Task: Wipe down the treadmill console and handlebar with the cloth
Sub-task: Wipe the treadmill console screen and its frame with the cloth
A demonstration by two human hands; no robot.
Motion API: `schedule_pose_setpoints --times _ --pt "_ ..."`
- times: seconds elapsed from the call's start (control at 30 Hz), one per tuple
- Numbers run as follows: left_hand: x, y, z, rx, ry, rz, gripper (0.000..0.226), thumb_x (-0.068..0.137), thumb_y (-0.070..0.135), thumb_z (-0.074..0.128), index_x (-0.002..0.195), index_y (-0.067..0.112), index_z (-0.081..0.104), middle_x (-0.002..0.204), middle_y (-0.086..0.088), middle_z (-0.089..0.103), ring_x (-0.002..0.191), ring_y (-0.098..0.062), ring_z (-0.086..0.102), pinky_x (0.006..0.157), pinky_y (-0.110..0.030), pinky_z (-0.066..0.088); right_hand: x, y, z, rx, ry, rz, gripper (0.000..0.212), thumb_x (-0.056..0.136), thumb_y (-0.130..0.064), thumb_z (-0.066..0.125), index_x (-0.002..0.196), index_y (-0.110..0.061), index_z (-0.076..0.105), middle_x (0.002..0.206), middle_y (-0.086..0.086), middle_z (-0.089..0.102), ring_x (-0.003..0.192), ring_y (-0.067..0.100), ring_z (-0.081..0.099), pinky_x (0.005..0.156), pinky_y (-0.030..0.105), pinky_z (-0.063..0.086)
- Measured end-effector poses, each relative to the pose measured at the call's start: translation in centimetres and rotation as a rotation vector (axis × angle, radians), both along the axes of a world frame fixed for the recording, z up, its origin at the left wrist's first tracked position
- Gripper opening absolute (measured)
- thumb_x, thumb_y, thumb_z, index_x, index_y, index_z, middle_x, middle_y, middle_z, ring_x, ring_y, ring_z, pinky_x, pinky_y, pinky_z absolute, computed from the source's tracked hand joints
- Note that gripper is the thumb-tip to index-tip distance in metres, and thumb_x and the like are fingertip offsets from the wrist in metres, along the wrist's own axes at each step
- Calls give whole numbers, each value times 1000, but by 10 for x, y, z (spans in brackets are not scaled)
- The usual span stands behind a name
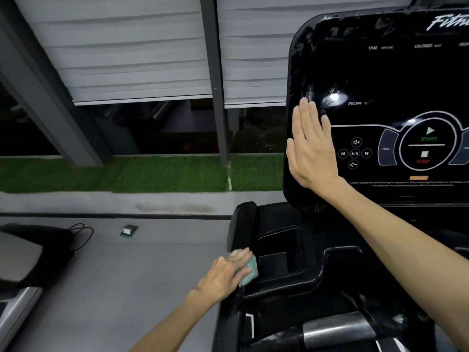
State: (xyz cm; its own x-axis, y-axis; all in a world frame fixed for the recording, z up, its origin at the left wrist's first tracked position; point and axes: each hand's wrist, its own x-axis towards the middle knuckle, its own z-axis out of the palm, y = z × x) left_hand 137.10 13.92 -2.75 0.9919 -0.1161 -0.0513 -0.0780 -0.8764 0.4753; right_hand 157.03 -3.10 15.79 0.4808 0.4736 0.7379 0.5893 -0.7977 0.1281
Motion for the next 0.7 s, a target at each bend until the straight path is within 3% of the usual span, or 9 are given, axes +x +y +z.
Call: schedule_pose_setpoints --times 0.3,0.53,0.7 --pt "120 0 2 30 27 77 43 101 24 48 140 6 48 148 -13 46 133 -32 46 110 -41 35 2 -4 0 -47 -30 -14 58 101 -24 27 150 5 15 158 24 13 148 34 10 121 45 7" --pt "97 6 -3 -6 -53 8 43 102 27 48 140 9 49 148 -9 45 138 -23 42 116 -34 29 0 -2 1 -53 -21 -28 59 101 -24 26 150 5 14 158 24 13 148 34 10 121 46 10" --pt "33 0 -5 -59 -117 1 42 102 31 46 141 15 50 149 -1 44 140 -14 38 113 -17 17 -4 -2 4 -57 6 -36 59 101 -24 26 151 5 12 159 23 10 148 34 8 121 47 9"
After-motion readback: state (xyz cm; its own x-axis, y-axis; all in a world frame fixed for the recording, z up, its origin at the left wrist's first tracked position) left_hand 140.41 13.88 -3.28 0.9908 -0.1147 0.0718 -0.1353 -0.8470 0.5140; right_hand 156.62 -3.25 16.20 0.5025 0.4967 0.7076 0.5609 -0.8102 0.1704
